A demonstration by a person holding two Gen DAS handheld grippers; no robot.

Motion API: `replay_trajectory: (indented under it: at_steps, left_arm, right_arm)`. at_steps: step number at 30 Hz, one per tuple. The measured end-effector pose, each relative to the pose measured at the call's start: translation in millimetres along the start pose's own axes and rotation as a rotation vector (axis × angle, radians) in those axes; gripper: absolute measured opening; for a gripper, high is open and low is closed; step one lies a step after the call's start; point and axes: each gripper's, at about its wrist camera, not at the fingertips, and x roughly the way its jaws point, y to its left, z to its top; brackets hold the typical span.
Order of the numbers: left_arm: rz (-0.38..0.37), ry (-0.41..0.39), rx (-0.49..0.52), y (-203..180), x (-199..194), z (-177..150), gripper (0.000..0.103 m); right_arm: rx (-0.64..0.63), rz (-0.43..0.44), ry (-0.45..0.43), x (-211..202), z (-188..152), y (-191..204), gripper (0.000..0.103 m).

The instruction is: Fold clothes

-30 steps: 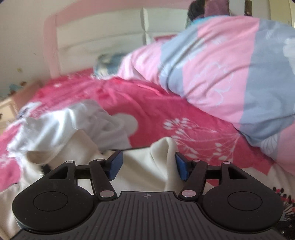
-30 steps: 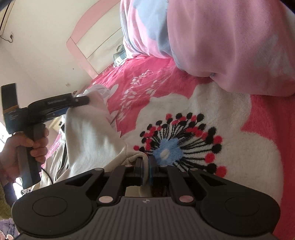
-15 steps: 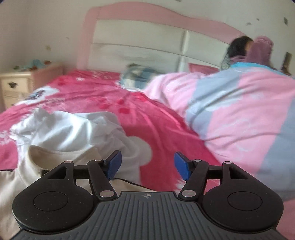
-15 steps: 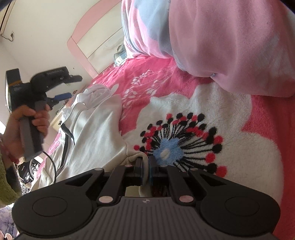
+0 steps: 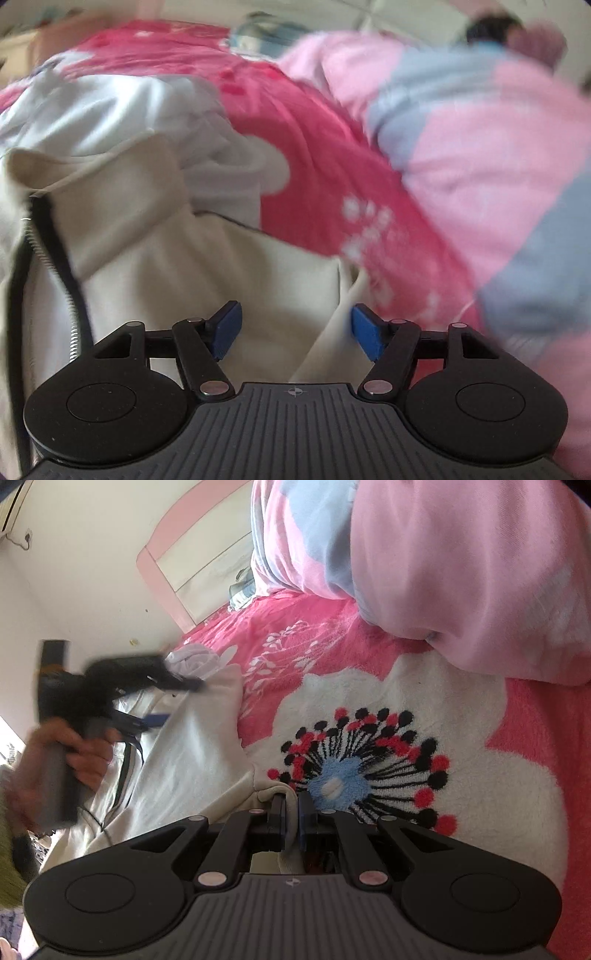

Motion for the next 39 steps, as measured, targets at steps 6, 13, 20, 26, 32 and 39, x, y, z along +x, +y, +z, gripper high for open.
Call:
replay_trajectory:
  at_steps: [6,13,20,26,32,39]
  left_arm:
    - [0.0,-0.085,-0.014,35.9,-112.9,18.6,0.067]
    - [0.056,-0.209,-0.111,107.0,-264.1,-5.4,0.07]
    - [0.084,-0.119,-0.139,130.6,-287.3,-110.1,0.07]
    - [0.039,-0.009,-0.078,109.5,-269.5,-196.5,0.07]
    - [0.065,-0.064,0.084,93.9,-275.4,-233.5,0.07]
    - [0.101,-0.134,0.237,82.2,-256.1,-257.9,0.07]
  right_arm:
    - [-0.047,-0.047,-0.002,0.7,-0.5,10.9,0.006]
    - [-0.075,-0.085,0.004,-5.2,2.5,21.9,0.012]
    - [-0.1,-0.043,0.025,-53.2,12.7,65.7,0.014]
    - [-0.01,0.15,0.304,-63.4,-18.7,120.0,0.027]
    - [0.08,0.093,0.456,-31.3,-65.1,132.5,0.03]
    - [0.151,0.087,0.482,-14.6,-83.3,132.4,0.003]
